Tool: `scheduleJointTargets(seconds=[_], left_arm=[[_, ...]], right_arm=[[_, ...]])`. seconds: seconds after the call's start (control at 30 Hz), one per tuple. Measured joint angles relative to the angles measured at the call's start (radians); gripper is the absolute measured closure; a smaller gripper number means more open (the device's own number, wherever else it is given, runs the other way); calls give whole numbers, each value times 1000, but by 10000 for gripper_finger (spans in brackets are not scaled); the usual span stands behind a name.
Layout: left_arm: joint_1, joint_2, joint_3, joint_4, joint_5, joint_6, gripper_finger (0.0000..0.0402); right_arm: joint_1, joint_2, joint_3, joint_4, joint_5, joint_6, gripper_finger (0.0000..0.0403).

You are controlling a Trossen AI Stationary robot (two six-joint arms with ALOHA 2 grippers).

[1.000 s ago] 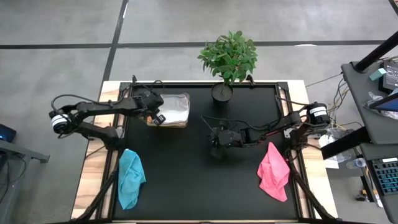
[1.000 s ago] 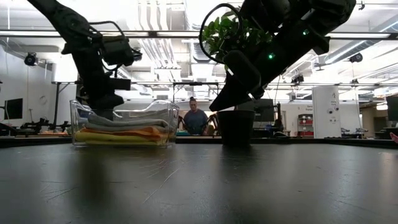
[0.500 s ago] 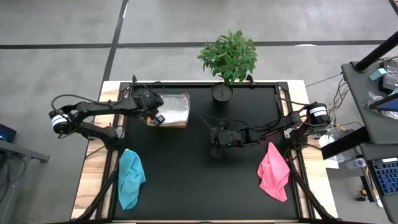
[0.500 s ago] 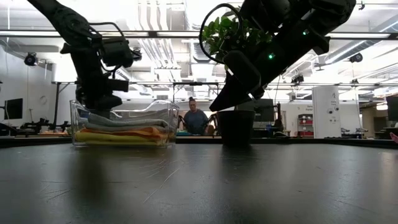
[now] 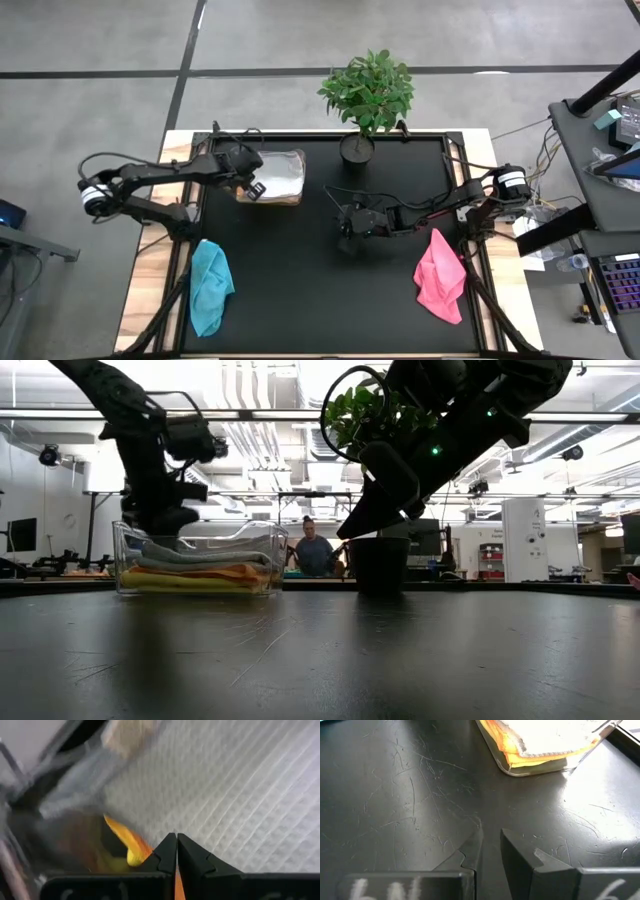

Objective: Fold microfiber towels
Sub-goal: Put the gray towel into the transparent bin, then fold the pink towel

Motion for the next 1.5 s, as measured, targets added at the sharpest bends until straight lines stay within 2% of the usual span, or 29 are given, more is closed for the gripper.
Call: scheduleJointTargets(seconds=[0.17,0.33,0.6,0.8,0.87,0.97,1.1,1.23,1.37,1.5], left_arm=[[3,-24,23,60,11,98,402],[35,1,-8,192,-45,131,402],[34,78,-34,185,-49,86,402],[6,12,10,187,-46,85,402],[-25,-33,21,193,-24,85,402],[-94,-105,16,243,16,85,402],[-212,-188,-5,350,70,85,402],[-330,-239,-21,443,74,87,402],[-408,-253,-22,474,75,87,402],[-432,-244,-23,495,74,87,402]], right_arm=[[0,0,0,0,0,-1,344],[0,0,0,0,1,-3,344],[0,0,0,-3,2,-15,344],[14,-46,0,-46,-2,65,344],[28,-79,0,-86,-40,123,344],[44,-124,0,-163,-156,227,344],[69,-175,0,-261,-338,434,344],[126,-198,0,-413,-500,685,344],[218,-199,0,-675,-574,924,345],[318,-198,27,-1016,-602,1147,345]])
